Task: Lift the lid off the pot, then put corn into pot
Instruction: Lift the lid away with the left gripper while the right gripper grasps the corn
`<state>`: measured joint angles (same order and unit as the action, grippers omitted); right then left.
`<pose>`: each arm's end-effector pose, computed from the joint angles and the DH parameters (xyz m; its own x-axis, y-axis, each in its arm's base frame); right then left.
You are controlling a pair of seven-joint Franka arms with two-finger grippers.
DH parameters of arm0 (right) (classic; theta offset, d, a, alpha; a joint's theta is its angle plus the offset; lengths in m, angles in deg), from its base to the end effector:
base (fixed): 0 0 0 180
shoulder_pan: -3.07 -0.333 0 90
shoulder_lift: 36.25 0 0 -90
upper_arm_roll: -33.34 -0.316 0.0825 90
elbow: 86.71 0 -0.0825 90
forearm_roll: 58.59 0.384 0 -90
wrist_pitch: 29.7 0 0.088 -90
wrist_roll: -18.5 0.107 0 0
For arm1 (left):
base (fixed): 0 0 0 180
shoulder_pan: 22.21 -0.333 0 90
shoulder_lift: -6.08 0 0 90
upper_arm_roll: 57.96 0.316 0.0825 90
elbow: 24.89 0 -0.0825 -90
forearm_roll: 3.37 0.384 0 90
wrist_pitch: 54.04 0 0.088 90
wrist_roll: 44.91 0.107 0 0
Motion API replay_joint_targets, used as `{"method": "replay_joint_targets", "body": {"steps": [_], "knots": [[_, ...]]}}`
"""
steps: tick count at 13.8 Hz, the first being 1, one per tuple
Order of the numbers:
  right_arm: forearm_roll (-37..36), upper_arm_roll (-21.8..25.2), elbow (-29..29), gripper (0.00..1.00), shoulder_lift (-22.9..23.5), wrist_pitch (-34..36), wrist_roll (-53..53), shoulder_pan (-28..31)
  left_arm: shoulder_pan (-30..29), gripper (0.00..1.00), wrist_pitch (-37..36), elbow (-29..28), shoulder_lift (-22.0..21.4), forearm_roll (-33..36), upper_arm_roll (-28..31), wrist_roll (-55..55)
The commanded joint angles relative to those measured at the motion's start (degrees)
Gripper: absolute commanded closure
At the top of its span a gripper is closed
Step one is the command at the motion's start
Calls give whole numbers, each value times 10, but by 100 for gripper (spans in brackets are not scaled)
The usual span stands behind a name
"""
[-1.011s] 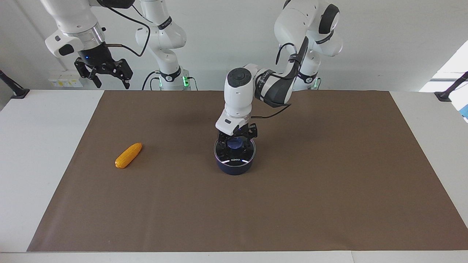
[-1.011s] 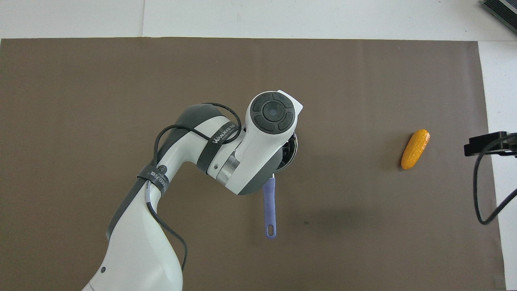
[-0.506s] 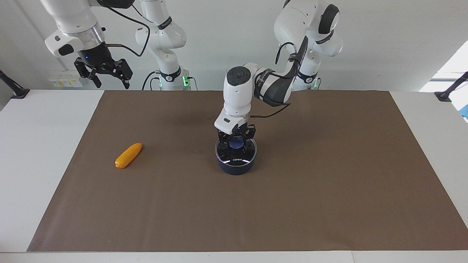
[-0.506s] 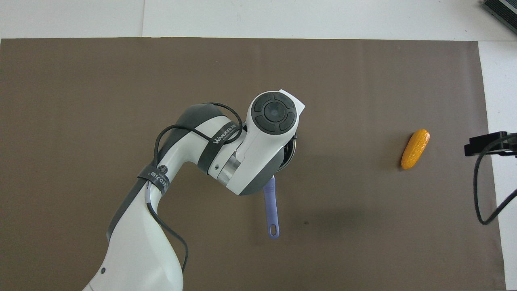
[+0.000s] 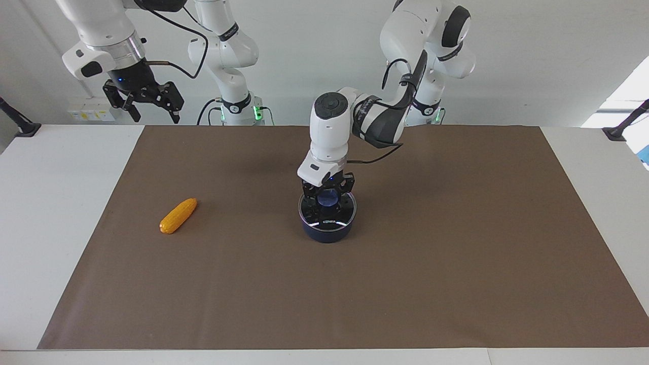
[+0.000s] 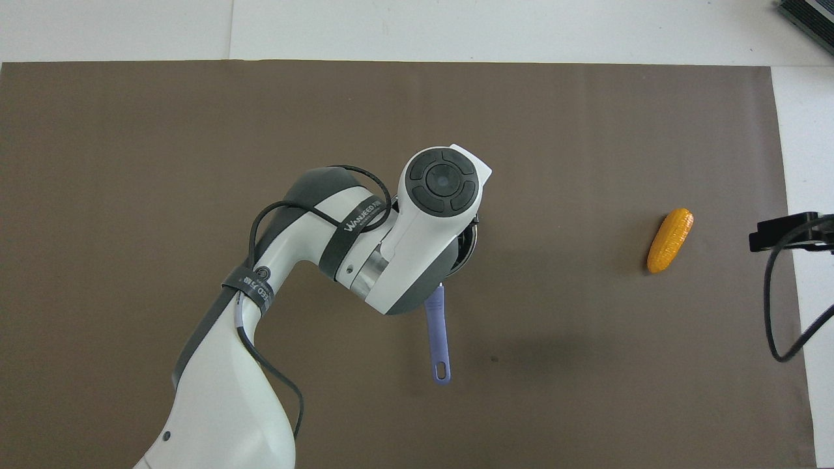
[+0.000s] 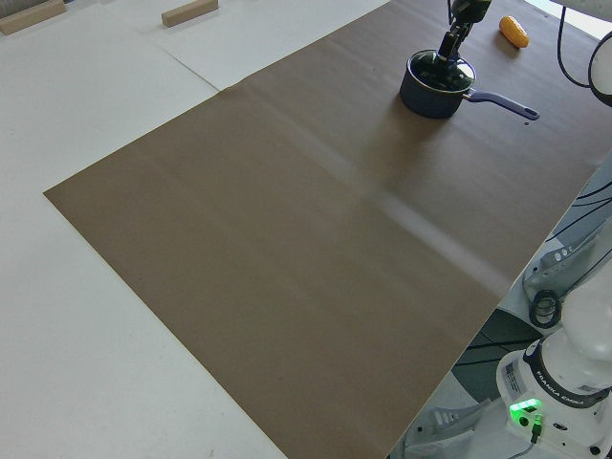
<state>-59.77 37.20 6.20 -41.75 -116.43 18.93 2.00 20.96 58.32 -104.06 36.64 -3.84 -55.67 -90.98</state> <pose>0.5177 -0.0294 0.6471 0.9983 -0.0570 -0.0120 -0.0568 -0.9983 0.0142 0.5357 -0.4717 0.4086 0.9953 0.0878 0.0412 0.0869 -0.9959 0.0246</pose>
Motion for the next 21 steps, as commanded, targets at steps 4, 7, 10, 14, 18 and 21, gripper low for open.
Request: {"method": "replay_joint_targets", "body": {"steps": [4, 7, 10, 14, 18, 21], "knots": [[-2, -6, 4, 0, -4, 7, -18, -1, 0, 100, -49, 17, -15, -5, 7, 1], [-1, -6, 24, 0, -2, -33, -13, -2, -7, 100, -84, 24, -36, 0, 13, 16], [0, -6, 70, 0, 3, -96, -12, -2, -29, 100, -107, 23, -62, 0, 17, 68], [0, -6, 92, 0, 65, -203, -10, -7, -72, 100, -122, 12, -90, 1, 16, 177], [0, -6, 95, 0, 156, -286, 14, -10, -143, 100, -128, -35, -125, 1, 16, 321], [-1, -4, 114, 0, 188, -332, 33, 6, -191, 100, -120, -62, -139, 1, 15, 411]]}}
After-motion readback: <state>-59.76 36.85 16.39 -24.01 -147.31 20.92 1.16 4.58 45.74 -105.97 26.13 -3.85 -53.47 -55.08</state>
